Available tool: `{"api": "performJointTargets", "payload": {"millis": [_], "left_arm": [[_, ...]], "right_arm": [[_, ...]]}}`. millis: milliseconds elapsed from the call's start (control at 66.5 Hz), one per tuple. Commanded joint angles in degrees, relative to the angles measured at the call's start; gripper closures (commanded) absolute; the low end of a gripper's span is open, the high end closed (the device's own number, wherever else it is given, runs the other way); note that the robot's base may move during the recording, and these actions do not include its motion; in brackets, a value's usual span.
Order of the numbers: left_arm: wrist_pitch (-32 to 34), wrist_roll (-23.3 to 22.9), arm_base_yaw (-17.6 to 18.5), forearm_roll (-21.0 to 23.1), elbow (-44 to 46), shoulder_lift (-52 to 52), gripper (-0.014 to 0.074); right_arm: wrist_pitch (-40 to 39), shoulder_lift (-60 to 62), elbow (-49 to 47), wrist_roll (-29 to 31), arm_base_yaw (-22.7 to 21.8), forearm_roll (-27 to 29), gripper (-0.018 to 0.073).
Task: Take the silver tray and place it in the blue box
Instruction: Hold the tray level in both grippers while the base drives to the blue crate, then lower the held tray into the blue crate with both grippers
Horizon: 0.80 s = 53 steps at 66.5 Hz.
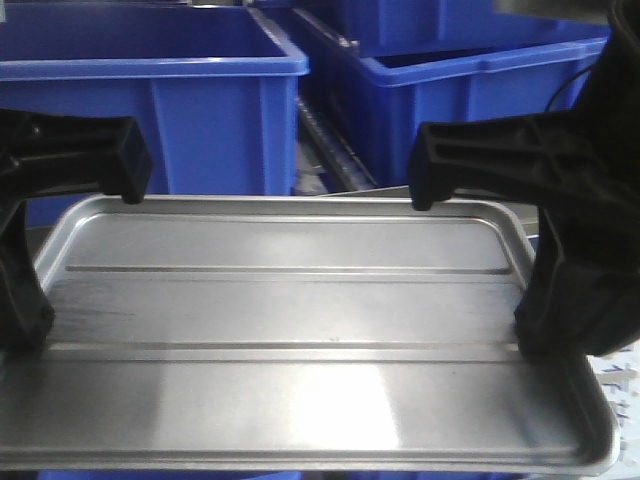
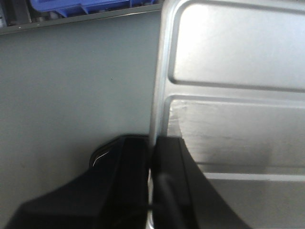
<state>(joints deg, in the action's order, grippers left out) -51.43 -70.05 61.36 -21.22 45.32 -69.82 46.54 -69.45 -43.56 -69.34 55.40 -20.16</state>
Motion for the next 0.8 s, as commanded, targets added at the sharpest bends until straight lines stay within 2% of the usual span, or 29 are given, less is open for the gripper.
{"api": "performJointTargets", "payload": {"millis": [0,781], "left_arm": [[0.85,-0.24,-0.09,-1.38,1.81,1.49,0.0611],[0.85,-0.24,-0.09,-1.38,1.81,1.49,0.0611]], "right_arm": [[-1.29,1.48,-1.39,0.12,0.06,-1.93,0.0506],[-1.35,1.48,-1.39,0.12,0.06,-1.93,0.0506]]}}
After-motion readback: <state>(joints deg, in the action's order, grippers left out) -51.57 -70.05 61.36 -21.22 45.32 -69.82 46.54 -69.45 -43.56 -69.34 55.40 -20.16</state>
